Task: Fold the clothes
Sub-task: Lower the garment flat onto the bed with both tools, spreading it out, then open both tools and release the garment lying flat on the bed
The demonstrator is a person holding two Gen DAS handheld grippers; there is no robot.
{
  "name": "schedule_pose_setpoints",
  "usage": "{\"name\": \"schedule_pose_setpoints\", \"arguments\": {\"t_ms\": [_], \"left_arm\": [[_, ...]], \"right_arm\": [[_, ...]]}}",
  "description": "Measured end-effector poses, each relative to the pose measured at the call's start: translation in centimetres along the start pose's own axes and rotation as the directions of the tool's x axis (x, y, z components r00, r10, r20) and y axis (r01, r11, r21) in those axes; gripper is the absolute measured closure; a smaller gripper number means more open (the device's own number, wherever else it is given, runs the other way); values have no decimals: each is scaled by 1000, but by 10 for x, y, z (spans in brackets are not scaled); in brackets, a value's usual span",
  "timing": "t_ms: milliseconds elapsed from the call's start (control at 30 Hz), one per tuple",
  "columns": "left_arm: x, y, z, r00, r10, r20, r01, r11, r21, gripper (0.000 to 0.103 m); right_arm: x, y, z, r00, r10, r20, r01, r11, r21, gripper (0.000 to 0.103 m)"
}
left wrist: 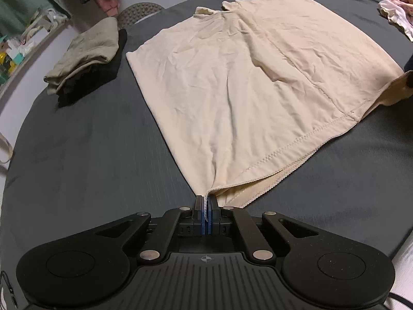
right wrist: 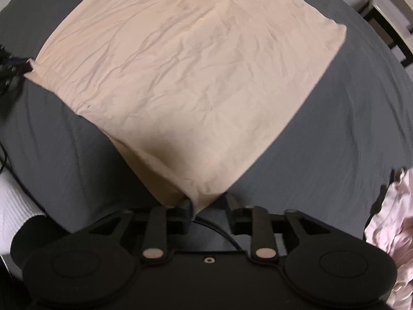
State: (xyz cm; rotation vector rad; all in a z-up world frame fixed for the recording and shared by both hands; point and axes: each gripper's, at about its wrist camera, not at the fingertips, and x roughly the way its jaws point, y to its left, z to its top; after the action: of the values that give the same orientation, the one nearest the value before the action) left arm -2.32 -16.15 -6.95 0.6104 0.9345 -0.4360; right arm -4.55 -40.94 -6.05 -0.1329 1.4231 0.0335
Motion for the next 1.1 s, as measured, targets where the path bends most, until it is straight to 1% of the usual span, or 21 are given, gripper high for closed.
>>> {"name": "schedule_pose_setpoints", "arguments": {"t_ms": [33, 67, 100, 167, 200, 267, 300, 333, 467, 500, 533, 633, 733, 867, 933, 1100], "left_arm": [[0, 1, -2, 1000, -5, 4, 5, 1000, 4, 103], [-2, 2, -3, 1000, -11, 6, 11, 1000, 9, 101], [-4, 3, -5, 1000, -17, 6, 17, 1000, 15, 98], [-10, 4, -9, 999, -31, 14, 30, 999, 35, 87], [-13, 5, -11, 999, -43, 19, 42, 998, 49, 85], [-18, 7, -16, 997, -73, 14, 71, 994, 85, 74], [-20, 7, -20, 997, -81, 5, 80, 991, 103, 72], [-22, 7, -24, 996, -88, 1, 87, 989, 119, 71], [-26, 13, -38, 993, -118, -5, 117, 980, 162, 71], [-27, 16, -40, 992, -124, -7, 124, 979, 163, 71], [-29, 19, -40, 991, -133, -5, 132, 978, 159, 71], [-40, 31, -41, 986, -164, 39, 157, 979, 133, 71], [-51, 40, -37, 976, -202, 79, 194, 976, 100, 71], [-62, 47, -25, 962, -231, 144, 223, 972, 72, 71], [-64, 48, -19, 956, -234, 175, 227, 972, 59, 71], [-66, 46, -5, 949, -238, 206, 241, 970, 10, 71]], "right_arm": [[0, -4, -1, 1000, 8, 4, -8, 1000, 14, 67], [-2, -7, -3, 1000, 18, 8, -18, 1000, 24, 66], [-4, -10, -4, 1000, 29, 12, -29, 999, 34, 65], [-8, -16, -6, 998, 52, 20, -53, 997, 48, 62], [-11, -18, -7, 998, 62, 24, -63, 997, 50, 61], [-17, -22, -10, 996, 78, 33, -79, 996, 48, 60], [-18, -22, -12, 996, 82, 41, -84, 996, 38, 59], [-20, -20, -14, 996, 81, 48, -82, 996, 23, 54], [-28, -14, -18, 993, 61, 99, -59, 998, -25, 45], [-29, -12, -19, 992, 56, 109, -52, 998, -38, 38], [-31, -10, -20, 992, 51, 119, -45, 998, -50, 34], [-38, -6, -28, 991, 44, 128, -34, 996, -77, 33], [-44, -13, -31, 989, 91, 117, -84, 994, -63, 33], [-73, -21, -46, 976, 147, 160, -148, 989, -9, 33], [-93, -27, -55, 965, 172, 197, -179, 984, 18, 33], [-140, -36, -68, 922, 259, 288, -292, 953, 77, 30]]}}
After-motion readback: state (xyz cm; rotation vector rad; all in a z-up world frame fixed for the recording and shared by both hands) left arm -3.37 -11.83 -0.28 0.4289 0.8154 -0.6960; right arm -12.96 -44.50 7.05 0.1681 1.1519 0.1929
